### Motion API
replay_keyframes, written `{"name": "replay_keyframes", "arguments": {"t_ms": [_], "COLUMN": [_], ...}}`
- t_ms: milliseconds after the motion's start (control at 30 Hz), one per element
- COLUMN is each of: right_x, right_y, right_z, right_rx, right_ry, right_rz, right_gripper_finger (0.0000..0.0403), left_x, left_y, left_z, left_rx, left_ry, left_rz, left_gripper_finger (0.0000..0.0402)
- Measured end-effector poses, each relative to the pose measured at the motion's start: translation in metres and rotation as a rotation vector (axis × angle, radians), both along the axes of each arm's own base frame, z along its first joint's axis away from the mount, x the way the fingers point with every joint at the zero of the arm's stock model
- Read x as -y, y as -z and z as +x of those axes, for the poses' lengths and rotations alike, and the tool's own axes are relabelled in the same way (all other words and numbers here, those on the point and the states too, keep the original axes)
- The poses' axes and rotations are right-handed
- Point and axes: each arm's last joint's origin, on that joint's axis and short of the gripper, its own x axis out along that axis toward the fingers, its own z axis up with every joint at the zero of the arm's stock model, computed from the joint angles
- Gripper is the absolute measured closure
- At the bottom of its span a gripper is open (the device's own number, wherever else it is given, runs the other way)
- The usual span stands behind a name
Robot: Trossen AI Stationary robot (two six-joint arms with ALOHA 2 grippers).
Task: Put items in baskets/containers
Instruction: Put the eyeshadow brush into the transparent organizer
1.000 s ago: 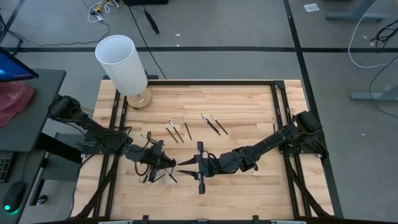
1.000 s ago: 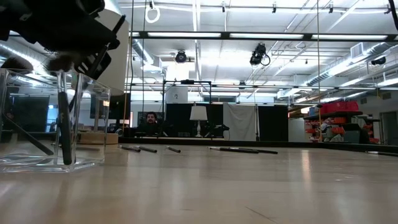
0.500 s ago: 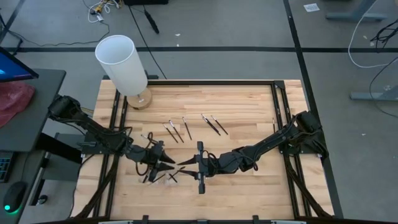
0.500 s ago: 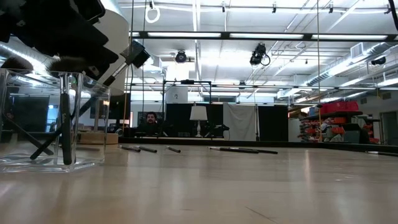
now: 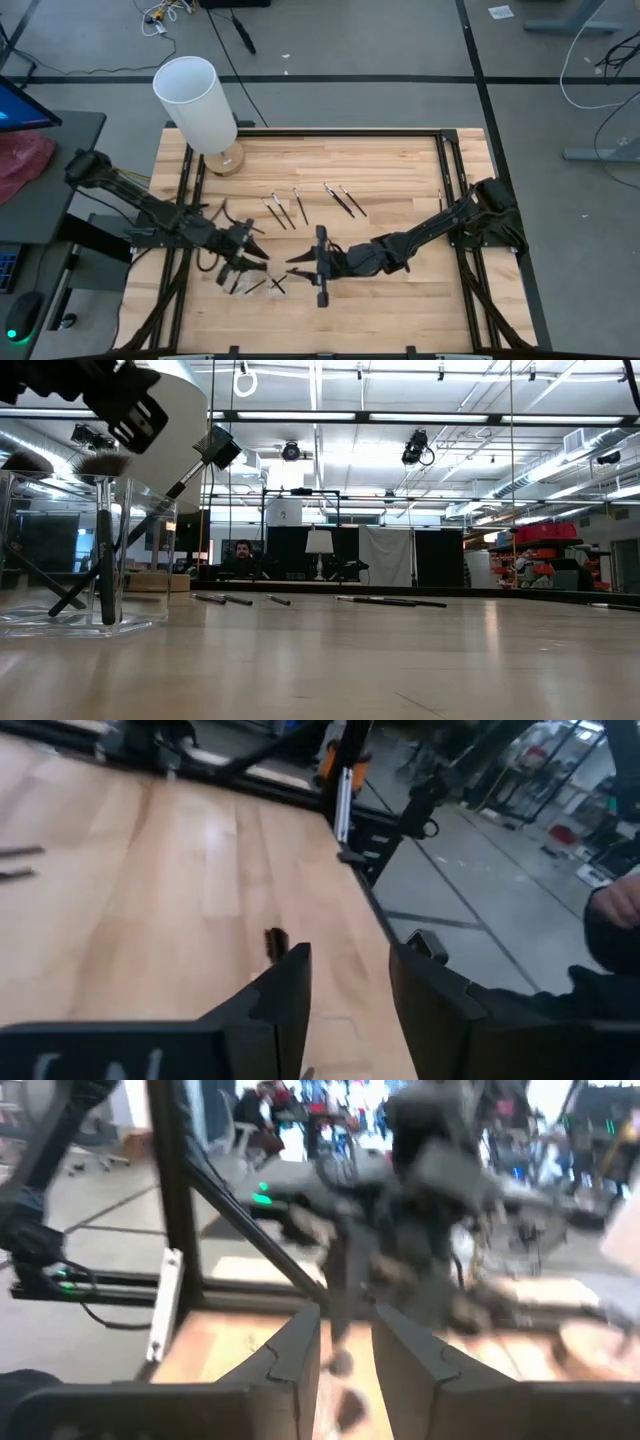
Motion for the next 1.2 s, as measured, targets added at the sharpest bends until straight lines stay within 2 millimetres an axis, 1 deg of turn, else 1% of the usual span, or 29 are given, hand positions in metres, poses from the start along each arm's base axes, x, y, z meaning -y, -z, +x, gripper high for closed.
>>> {"name": "replay_keyframes", "arguments": {"t_ms": [100, 233, 300, 367, 500, 633, 700, 767, 833, 933, 1100, 1200], "right_x": [0.014, 0.036, 0.051, 0.066, 0.099, 0.129, 0.139, 0.148, 0.154, 0.163, 0.172, 0.174], "right_y": [0.008, 0.022, 0.028, 0.034, 0.045, 0.065, 0.078, 0.096, 0.113, 0.132, 0.168, 0.184], "right_z": [0.004, 0.006, 0.007, 0.008, 0.007, 0.008, 0.012, 0.014, 0.016, 0.023, 0.032, 0.033], "right_rx": [-0.078, -0.191, -0.241, -0.286, -0.382, -0.393, -0.346, -0.333, -0.332, -0.317, -0.306, -0.332], "right_ry": [0.056, 0.248, 0.353, 0.42, 0.541, 0.635, 0.656, 0.675, 0.678, 0.658, 0.651, 0.661], "right_rz": [0.06, 0.131, 0.165, 0.201, 0.254, 0.301, 0.333, 0.341, 0.346, 0.375, 0.355, 0.347], "right_gripper_finger": [0.0305, 0.0305, 0.0305, 0.0305, 0.0305, 0.0305, 0.0305, 0.0305, 0.0303, 0.0287, 0.0247, 0.0235], "left_x": [-0.01, -0.026, -0.033, -0.039, -0.046, -0.047, -0.047, -0.046, -0.046, -0.045, -0.042, -0.042], "left_y": [-0.009, -0.016, -0.016, -0.015, -0.009, -0.004, -0.004, -0.003, -0.003, -0.001, 0.001, 0.002], "left_z": [-0.015, -0.037, -0.048, -0.057, -0.068, -0.07, -0.069, -0.067, -0.066, -0.063, -0.059, -0.057], "left_rx": [0.023, 0.03, 0.014, -0.006, -0.064, -0.112, -0.115, -0.123, -0.124, -0.135, -0.154, -0.162], "left_ry": [-0.047, -0.172, -0.237, -0.286, -0.318, -0.324, -0.326, -0.337, -0.344, -0.351, -0.351, -0.35], "left_rz": [0.036, 0.093, 0.117, 0.134, 0.137, 0.145, 0.149, 0.16, 0.164, 0.177, 0.201, 0.21], "left_gripper_finger": [0.0278, 0.0295, 0.0303, 0.031, 0.0321, 0.0327, 0.0328, 0.0328, 0.0328, 0.0328, 0.0328, 0.0328]}}
